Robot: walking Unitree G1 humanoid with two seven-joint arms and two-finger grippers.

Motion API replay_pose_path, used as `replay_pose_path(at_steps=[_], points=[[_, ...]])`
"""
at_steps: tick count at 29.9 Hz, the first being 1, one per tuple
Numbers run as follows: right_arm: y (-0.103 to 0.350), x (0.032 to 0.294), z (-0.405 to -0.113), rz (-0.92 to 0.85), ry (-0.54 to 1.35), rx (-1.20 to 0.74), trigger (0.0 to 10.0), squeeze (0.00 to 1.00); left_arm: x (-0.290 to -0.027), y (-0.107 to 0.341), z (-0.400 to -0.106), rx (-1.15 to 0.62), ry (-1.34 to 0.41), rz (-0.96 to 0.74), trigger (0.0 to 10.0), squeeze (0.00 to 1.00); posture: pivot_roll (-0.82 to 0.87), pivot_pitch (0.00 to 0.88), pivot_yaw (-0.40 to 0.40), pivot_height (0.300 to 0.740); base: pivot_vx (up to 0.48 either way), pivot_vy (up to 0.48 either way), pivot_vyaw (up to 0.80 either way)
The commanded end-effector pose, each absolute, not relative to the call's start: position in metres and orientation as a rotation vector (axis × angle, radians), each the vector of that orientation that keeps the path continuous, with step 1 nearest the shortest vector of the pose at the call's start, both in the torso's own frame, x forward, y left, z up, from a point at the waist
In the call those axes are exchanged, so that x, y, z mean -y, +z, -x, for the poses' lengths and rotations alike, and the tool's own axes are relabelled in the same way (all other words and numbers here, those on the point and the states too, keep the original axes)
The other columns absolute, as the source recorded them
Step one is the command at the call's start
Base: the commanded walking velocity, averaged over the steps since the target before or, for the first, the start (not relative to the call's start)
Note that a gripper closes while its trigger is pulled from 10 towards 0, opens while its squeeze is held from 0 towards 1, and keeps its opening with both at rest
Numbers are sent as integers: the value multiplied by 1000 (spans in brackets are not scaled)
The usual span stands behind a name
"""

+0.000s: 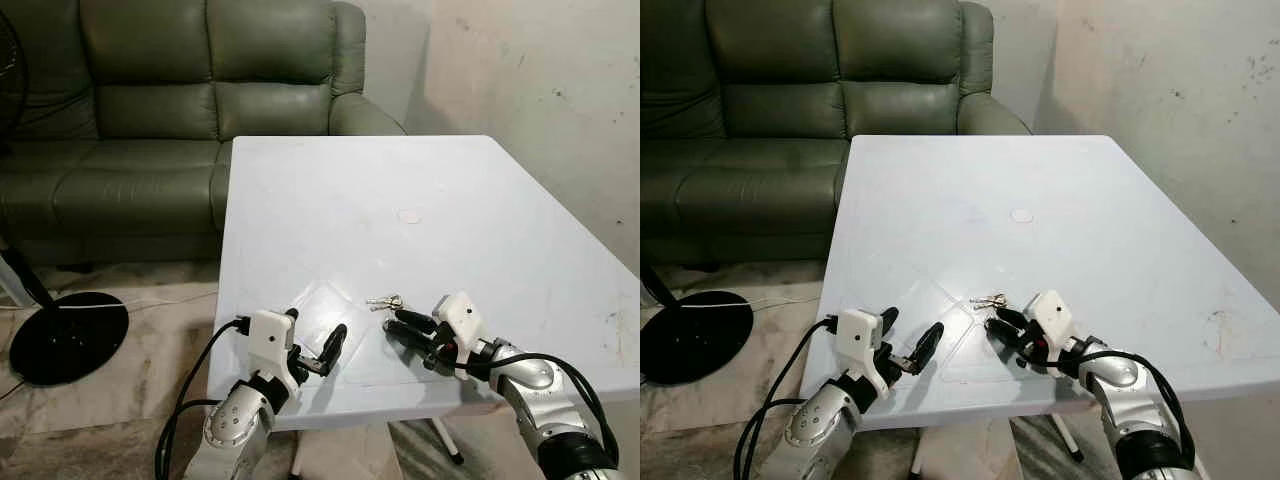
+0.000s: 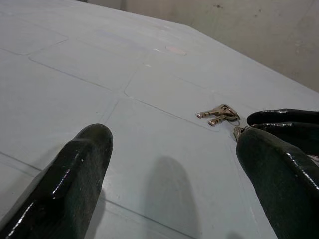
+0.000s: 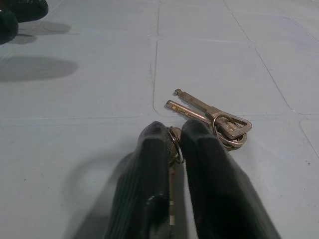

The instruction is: Hang keys on a hook

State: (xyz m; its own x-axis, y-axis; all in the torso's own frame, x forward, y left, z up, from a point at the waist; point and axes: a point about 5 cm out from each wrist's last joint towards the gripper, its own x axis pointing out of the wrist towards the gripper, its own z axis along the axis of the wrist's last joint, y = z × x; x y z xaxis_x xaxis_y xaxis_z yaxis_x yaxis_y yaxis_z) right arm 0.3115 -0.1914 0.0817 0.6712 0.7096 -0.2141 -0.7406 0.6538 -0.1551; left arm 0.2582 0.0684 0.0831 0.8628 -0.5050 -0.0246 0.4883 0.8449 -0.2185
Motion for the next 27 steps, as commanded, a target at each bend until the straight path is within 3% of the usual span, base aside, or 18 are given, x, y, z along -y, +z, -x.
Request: replay_pose_path(at_steps=[1, 17, 24, 27], points=[[86, 196, -314, 230, 817, -123, 0, 0, -61, 89, -258, -64, -522, 249, 10000, 0, 26, 45, -73, 740, 0, 0, 0], [86, 196, -316, 222, 792, -114, 0, 0, -60, 89, -258, -63, -525, 253, 10000, 0, 28, 44, -72, 740, 0, 0, 0], [102, 198, -327, 27, 654, -2, 0, 0, -61, 89, -259, -63, -514, 252, 10000, 0, 30, 51, -75, 740, 0, 0, 0], [116, 199, -334, -159, 558, 87, 0, 0, -62, 90, -260, -60, -509, 252, 10000, 0, 28, 53, -75, 740, 0, 0, 0]])
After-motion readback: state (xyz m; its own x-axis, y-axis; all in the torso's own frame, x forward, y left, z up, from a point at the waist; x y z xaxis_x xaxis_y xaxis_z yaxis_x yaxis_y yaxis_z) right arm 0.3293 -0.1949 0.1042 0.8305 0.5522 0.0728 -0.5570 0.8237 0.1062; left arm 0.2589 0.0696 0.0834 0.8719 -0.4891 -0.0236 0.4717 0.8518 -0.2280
